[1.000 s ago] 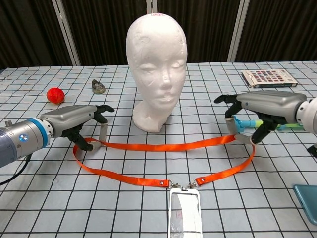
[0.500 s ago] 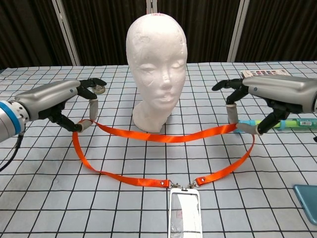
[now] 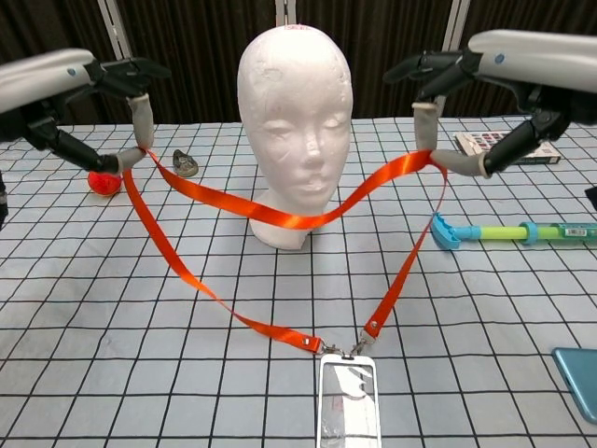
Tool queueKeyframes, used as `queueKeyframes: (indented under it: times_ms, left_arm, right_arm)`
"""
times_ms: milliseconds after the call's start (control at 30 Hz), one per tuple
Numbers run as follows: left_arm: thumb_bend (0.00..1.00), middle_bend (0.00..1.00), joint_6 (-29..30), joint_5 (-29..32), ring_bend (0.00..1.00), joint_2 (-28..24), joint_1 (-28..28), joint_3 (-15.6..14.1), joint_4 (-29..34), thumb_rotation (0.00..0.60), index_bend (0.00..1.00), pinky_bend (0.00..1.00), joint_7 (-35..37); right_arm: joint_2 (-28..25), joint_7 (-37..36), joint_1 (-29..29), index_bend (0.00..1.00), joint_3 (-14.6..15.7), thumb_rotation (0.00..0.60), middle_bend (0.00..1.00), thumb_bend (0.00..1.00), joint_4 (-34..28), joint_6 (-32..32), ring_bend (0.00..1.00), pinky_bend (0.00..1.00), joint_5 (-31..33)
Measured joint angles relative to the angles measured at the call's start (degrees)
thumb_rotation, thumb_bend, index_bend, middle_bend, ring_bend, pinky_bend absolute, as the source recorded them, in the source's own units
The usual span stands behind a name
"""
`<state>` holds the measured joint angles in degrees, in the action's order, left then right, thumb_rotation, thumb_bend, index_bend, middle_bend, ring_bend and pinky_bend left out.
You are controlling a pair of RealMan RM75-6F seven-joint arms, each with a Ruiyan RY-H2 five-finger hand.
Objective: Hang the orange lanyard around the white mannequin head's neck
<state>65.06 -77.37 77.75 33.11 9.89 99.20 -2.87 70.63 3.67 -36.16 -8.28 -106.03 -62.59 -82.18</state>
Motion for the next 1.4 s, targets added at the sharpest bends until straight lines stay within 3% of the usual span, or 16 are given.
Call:
queueKeyframes:
  times_ms: [333, 700, 1100, 1400]
  left_arm:
    - [0.53, 0.00, -0.06, 2.67, 0.00, -7.19, 0.50, 4.50, 7.47, 0.600, 0.71, 0.00, 2.74]
    - [0.53, 0.00, -4.51, 12.92, 0.00, -11.29, 3.88, 9.79, 10.18, 0.600, 0.72, 0.00, 3.53]
    - [0.53, 0.00, -9.82, 25.79, 0.00, -10.92, 11.45, 14.72, 4.14, 0.600, 0.72, 0.00, 2.00]
    - [0.53, 0.00, -13.94, 34.58, 0.00, -9.59, 17.22, 16.10, -2.85, 0.600, 0.72, 0.00, -0.87]
  right_arm:
    - [-3.78, 2.79, -0.09, 0.75, -4.55, 0.600, 0.08, 0.39, -9.22, -1.55, 0.00, 0.00, 5.93]
    - [-5.20, 3.78, -1.90, 0.75, -10.14, 0.600, 0.09, 0.40, -12.79, -2.06, 0.00, 0.00, 15.11]
    - [-5.22, 1.94, -7.00, 0.76, -16.91, 0.600, 0.10, 0.40, -8.58, 1.31, 0.00, 0.00, 30.67]
    - [-4.25, 3.12, -12.83, 0.76, -19.62, 0.600, 0.10, 0.40, 0.39, 5.09, 0.00, 0.00, 41.62]
